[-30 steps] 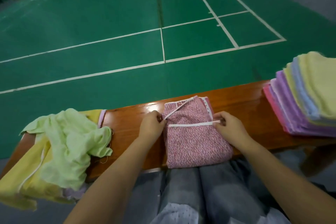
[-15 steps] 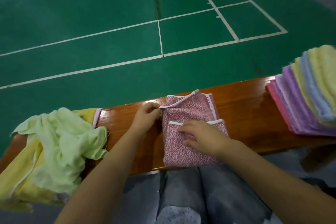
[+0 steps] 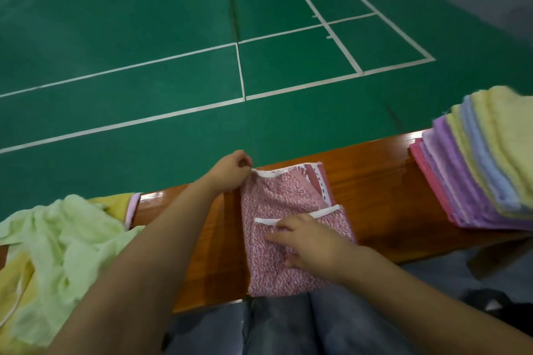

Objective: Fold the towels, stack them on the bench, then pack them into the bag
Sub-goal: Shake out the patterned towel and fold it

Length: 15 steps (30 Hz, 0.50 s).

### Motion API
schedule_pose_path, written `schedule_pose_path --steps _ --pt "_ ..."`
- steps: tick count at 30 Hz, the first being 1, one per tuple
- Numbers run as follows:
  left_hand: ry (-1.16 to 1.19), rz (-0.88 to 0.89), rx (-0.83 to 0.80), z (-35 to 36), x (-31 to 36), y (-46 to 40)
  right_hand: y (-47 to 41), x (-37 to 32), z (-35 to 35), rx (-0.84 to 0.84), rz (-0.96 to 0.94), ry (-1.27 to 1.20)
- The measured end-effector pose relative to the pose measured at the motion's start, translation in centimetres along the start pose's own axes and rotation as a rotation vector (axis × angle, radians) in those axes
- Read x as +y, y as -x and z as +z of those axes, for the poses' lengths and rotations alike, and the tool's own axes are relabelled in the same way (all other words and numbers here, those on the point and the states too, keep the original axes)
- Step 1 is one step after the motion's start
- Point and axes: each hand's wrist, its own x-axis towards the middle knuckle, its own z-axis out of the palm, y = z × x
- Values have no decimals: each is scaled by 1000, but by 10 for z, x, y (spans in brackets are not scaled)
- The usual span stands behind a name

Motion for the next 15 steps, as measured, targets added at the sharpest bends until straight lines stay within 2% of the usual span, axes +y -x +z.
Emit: schedule_pose_path --steps 2,5,7,9,10,15 --pt "-55 21 88 10 -8 6 5 3 -9 54 44 -228" --pt "-32 99 283 14 -14 24 3 24 -31 433 283 -558" --pt "-67 141 421 16 -18 38 -11 46 -42 613 430 -551" --pt "-73 156 504 21 -18 52 -29 60 -48 559 511 -530" --pt "-83 170 488 25 -16 59 -38 66 -49 506 531 -516" --pt "-173 303 262 44 -16 78 -63 70 -54 382 542 -473"
